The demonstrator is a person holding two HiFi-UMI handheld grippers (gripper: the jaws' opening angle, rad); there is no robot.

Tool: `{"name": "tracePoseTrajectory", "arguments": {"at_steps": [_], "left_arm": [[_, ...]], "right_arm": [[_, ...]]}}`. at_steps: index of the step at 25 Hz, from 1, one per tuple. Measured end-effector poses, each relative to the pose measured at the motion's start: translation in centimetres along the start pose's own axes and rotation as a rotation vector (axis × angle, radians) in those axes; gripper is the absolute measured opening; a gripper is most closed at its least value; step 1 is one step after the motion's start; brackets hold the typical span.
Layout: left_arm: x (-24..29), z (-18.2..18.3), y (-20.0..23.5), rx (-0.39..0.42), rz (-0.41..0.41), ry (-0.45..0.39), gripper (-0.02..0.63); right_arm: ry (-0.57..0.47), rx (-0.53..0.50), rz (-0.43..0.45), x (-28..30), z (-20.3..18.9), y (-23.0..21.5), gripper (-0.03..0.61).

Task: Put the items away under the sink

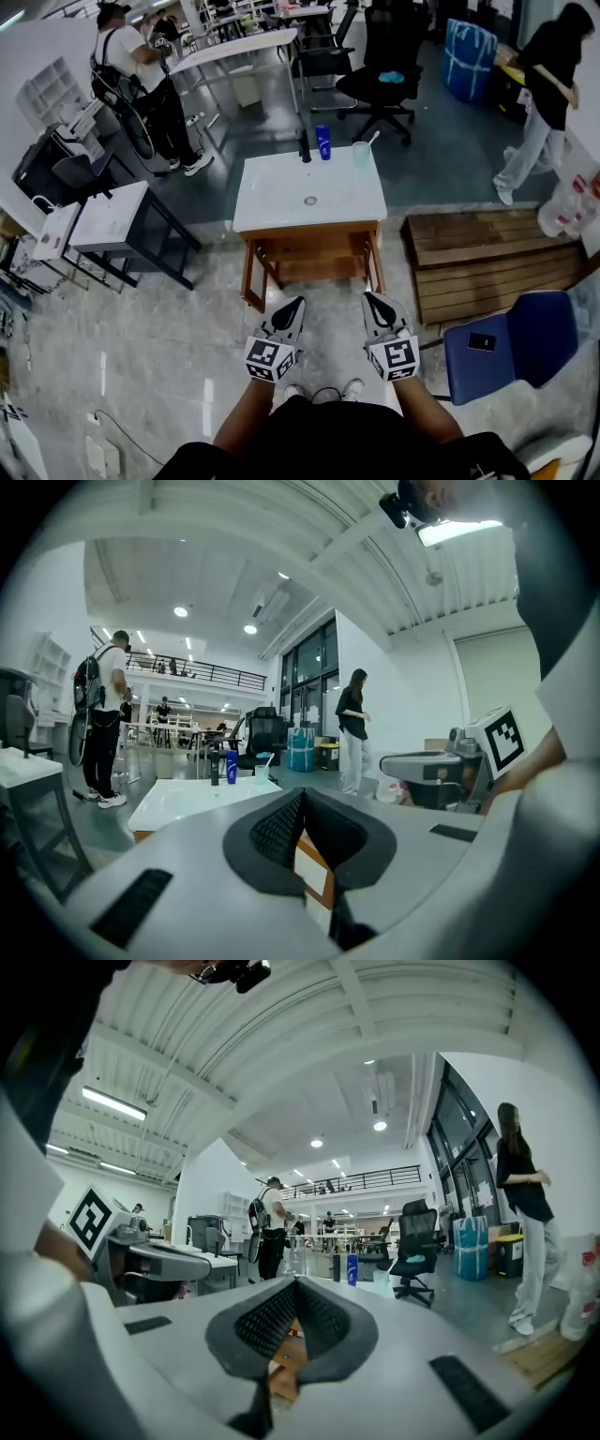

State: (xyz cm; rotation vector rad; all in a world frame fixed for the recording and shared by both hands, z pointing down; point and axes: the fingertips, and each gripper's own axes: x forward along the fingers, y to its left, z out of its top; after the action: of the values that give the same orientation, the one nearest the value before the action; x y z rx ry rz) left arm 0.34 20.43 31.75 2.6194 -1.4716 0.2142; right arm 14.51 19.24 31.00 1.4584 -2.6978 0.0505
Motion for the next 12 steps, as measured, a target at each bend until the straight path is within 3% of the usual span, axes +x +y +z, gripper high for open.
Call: {"name": "tracePoseTrajectory", "arguments": {"at_steps": [12], "left_arm": [[4.2,-0.2,0.3,-0.013,0.013,0.013,0.018]], "right_arm": [[0.008,0.012,-0.002,1.7,-0.8,-3.0,0.018]]}}
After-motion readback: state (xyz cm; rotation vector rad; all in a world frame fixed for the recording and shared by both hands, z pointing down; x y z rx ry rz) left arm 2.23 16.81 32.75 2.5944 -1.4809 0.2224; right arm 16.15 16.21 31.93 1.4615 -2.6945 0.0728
